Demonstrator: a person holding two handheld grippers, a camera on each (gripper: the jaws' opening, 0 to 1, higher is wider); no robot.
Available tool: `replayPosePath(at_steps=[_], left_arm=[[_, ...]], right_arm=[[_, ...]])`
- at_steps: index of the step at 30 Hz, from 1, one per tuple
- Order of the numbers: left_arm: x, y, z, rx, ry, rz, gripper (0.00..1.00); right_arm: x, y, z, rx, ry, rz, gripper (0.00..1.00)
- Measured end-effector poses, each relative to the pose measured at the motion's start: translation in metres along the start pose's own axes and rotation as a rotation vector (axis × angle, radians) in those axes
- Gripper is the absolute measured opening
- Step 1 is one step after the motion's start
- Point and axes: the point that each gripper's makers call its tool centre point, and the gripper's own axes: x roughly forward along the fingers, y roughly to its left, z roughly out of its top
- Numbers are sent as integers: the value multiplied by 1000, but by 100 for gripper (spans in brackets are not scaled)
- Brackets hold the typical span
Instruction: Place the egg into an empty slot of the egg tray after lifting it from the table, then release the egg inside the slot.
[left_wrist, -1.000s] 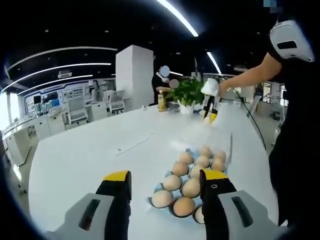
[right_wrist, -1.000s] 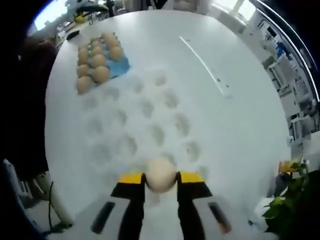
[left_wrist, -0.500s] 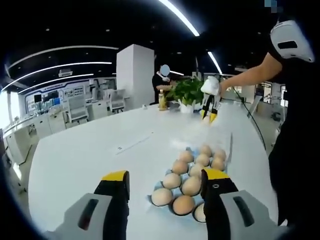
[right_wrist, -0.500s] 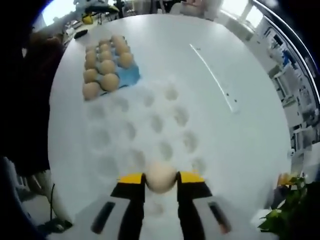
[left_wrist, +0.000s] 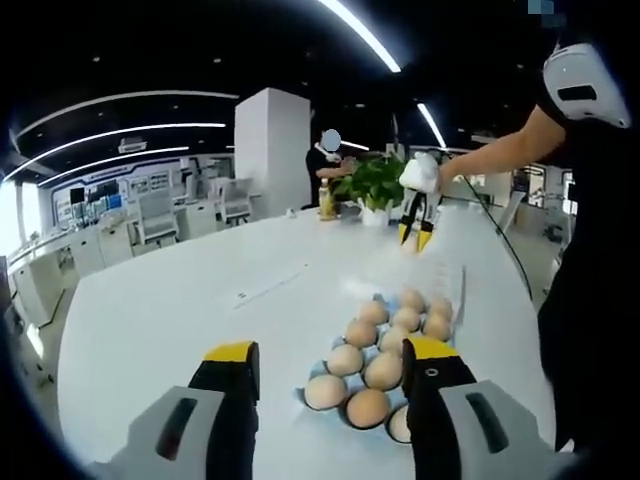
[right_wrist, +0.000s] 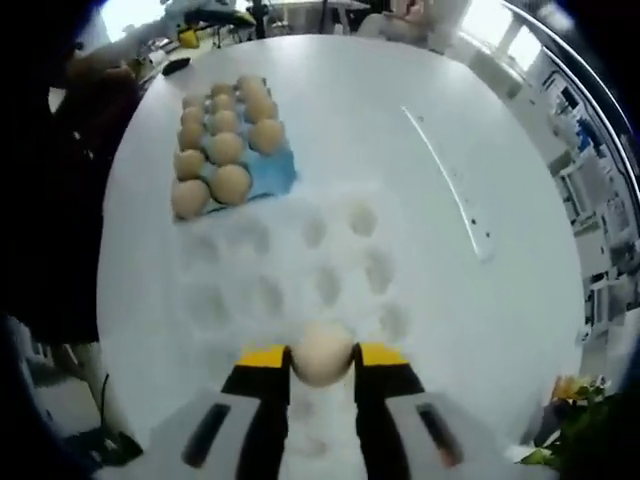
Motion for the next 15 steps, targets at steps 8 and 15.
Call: replayPosePath(at_steps=[8,15], left_arm=[[-1,0,-2,2,5,-1,58],[-2,0,-2,2,5,-1,58]], right_arm=[[9,5,24,-40,-23,20,24],[17,12,49,-81,-54,40,24]])
